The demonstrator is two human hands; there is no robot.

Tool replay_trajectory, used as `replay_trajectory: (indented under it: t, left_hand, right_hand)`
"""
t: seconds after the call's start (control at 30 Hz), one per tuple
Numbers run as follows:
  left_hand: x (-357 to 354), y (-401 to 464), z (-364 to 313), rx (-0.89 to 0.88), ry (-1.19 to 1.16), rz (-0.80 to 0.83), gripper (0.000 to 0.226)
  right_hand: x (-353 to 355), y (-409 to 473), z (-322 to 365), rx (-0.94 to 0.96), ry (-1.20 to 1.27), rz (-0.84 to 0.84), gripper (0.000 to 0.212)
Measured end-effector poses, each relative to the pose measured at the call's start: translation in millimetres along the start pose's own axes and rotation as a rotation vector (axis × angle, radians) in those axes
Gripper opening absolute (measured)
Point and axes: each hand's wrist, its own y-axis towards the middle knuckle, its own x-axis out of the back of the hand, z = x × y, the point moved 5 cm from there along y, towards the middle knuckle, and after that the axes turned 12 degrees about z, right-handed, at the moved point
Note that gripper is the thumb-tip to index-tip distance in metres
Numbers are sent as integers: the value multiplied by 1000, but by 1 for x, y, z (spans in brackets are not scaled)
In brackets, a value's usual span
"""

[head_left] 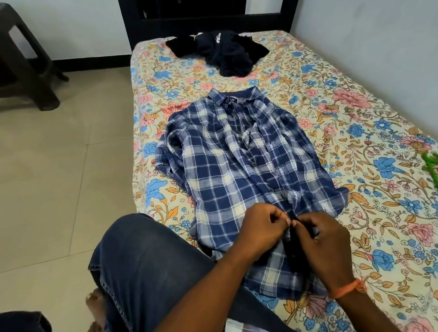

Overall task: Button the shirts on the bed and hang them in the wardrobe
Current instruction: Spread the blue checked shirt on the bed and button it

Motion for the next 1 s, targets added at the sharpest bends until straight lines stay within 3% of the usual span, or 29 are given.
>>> replay_trajectory:
  t: [0.27,0.4,0.63,0.8,1.0]
  left_hand:
    - [0,3,6,12,-32,26,14]
    - [4,4,7,12,1,-12,16]
    - [8,4,9,-7,-18,-44,7]
    - [7,5,9,49,-51,61,11]
    - [4,5,7,66,-53,51,17]
  right_hand:
    - [-6,-1,-2,-61,274,45,12]
    - [-7,-1,-3,-175,566,120,16]
    - [-8,0,-9,-292,838,227,10]
    - [-10,1,-9,-308,823,220,8]
    - [-8,2,-8,-255,624,121,7]
